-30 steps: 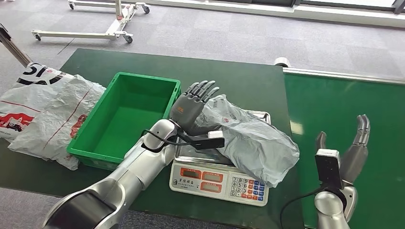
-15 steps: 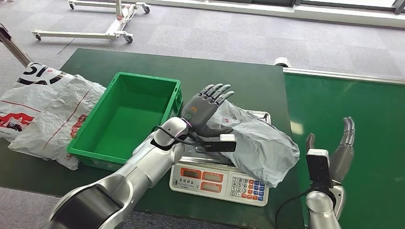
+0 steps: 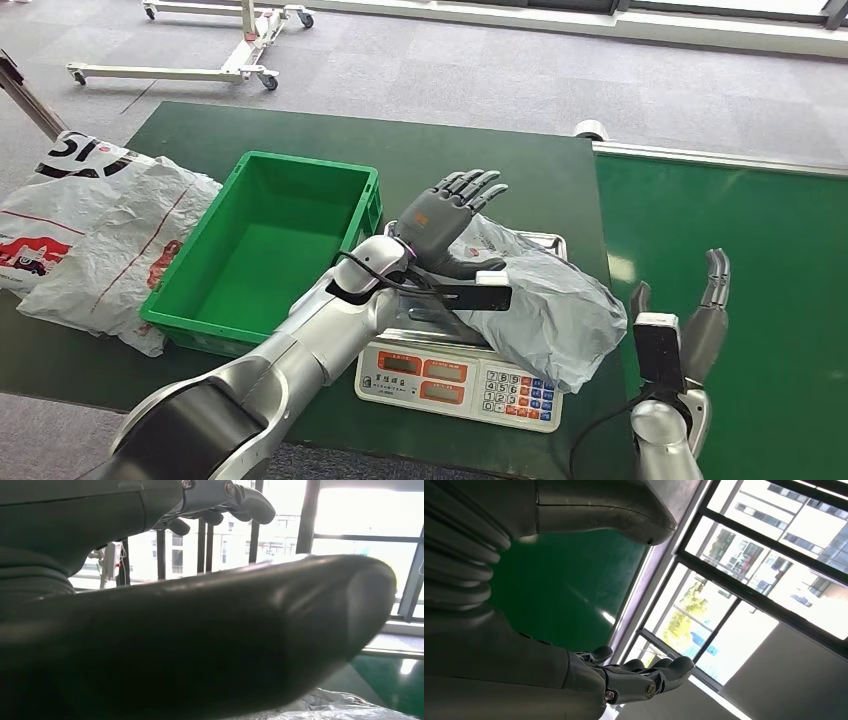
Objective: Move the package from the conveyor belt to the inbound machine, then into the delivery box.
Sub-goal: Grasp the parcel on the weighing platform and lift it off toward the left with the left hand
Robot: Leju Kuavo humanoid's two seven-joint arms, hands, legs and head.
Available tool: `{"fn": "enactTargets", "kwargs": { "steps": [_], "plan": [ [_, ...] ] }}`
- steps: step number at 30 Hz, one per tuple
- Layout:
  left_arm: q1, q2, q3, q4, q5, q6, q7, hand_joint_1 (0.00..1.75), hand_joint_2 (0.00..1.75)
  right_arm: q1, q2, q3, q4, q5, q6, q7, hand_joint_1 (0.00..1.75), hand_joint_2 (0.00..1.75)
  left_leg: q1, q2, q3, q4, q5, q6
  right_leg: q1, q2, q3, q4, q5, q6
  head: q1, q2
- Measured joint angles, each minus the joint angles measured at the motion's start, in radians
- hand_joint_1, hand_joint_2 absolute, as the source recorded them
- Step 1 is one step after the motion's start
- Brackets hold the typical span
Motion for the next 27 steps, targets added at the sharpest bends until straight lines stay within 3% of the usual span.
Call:
{"fn": "enactTargets", "kwargs": {
  "steps": [8,16,27],
  "plan": [
    [-0.002,-0.002,0.0,0.004,0.0,-0.004,0.004,0.0,0.0,-0.002,0.003,0.0,0.003,0.0,0.001,0.0,0.0,1.75,0.0,0.0,0.0,0.0,0.0,0.0,0.0,0.0,0.0,0.0,0.0,0.0,0.0,0.0],
    [-0.018,-0.002,-0.008,0.076,-0.009,-0.074,0.066,0.0,0.0,-0.011,0.018,0.0,0.009,0.041,0.03,0.016,0.0,1.75,0.0,0.0,0.0,0.0,0.0,0.0,0.0,0.0,0.0,0.0,0.0,0.0,0.0,0.0],
    [0.04,0.008,-0.064,0.165,-0.087,-0.103,0.103,0.0,0.0,-0.056,0.052,0.024,0.091,0.061,0.08,0.014,0.0,1.75,0.0,0.0,-0.001,0.0,0.0,0.0,0.0,0.0,0.0,0.0,0.0,0.0,0.0,0.0]
  ]
}}
